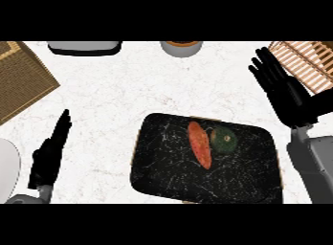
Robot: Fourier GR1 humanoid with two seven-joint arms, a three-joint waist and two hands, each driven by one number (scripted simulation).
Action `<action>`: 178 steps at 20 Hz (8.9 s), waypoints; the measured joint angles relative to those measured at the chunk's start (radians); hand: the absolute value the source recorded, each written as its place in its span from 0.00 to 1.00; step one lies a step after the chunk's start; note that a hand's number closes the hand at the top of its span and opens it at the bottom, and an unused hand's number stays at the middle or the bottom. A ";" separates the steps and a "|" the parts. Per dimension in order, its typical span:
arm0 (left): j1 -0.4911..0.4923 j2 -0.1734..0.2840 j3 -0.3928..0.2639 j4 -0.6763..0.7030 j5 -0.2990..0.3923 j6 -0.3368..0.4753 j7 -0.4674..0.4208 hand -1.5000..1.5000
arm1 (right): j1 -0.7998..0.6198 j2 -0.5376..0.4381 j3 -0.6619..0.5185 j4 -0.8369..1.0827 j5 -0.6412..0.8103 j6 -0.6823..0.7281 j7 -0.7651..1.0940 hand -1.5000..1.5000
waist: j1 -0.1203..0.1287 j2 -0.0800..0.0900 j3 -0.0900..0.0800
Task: Pick the sweet potato from the tray and place it in the tiered shelf
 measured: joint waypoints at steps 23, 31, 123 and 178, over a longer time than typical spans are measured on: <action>-0.081 0.069 0.067 -0.253 0.110 -0.178 0.168 0.50 | -0.296 -0.132 0.165 0.434 0.210 0.725 -0.387 0.00 | 0.011 0.002 0.004; -0.063 0.052 0.087 -0.262 0.092 -0.183 0.175 0.50 | -0.372 -0.200 0.234 0.354 0.392 0.698 -0.412 0.00 | -0.002 -0.002 0.003; -0.052 -0.197 0.336 -0.344 -0.152 -0.424 0.312 0.50 | -0.266 0.203 0.206 0.608 1.507 0.136 -0.668 1.00 | -0.010 -0.015 0.001; -0.102 -0.213 0.305 -0.317 -0.170 -0.447 0.288 0.50 | -0.894 -0.179 -0.514 0.993 2.201 -0.615 1.024 1.00 | 0.058 0.031 -0.003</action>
